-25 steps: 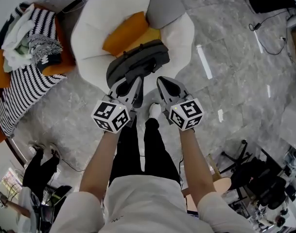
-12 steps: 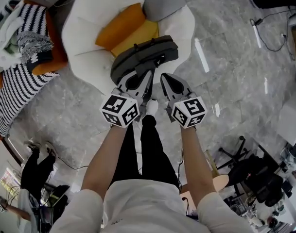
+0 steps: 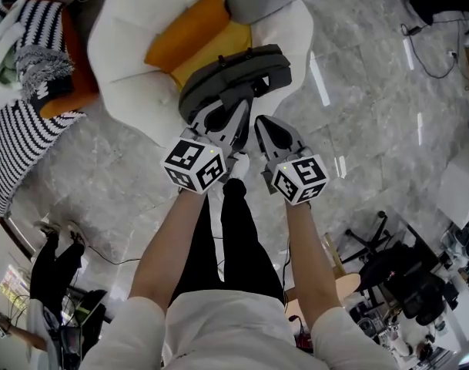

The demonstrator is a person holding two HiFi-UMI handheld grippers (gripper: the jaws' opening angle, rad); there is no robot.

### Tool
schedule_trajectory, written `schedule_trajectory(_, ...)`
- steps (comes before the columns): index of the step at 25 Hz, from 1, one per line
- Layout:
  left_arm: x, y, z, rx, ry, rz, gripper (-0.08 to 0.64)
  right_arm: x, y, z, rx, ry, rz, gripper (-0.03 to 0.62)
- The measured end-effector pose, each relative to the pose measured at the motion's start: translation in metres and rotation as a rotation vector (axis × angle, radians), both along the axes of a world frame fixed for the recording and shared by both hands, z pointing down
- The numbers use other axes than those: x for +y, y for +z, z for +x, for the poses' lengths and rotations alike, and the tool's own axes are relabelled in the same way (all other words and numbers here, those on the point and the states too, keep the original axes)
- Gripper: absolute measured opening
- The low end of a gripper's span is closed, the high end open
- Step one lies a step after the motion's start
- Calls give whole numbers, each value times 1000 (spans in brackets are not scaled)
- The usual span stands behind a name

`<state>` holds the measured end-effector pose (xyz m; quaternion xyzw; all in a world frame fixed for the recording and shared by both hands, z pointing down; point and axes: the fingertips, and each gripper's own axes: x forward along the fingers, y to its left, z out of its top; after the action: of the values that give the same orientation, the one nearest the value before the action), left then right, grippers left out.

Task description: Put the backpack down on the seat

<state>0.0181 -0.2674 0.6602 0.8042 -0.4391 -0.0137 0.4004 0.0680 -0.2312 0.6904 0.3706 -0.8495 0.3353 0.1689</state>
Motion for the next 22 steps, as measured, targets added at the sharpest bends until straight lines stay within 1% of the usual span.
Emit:
schedule_trajectory(7,-18,16,-31,-58,1,13,41,-6,14,-16,-12,-10,-12,23)
schedule_trajectory(12,-29,23,-48,-106,19,28,41,-12,19,-26,-23,-14,-14,24)
schedule_trajectory(22,-58,42,-81,-168,25,45,43,-31,28,-52,-32,-5,-6,24)
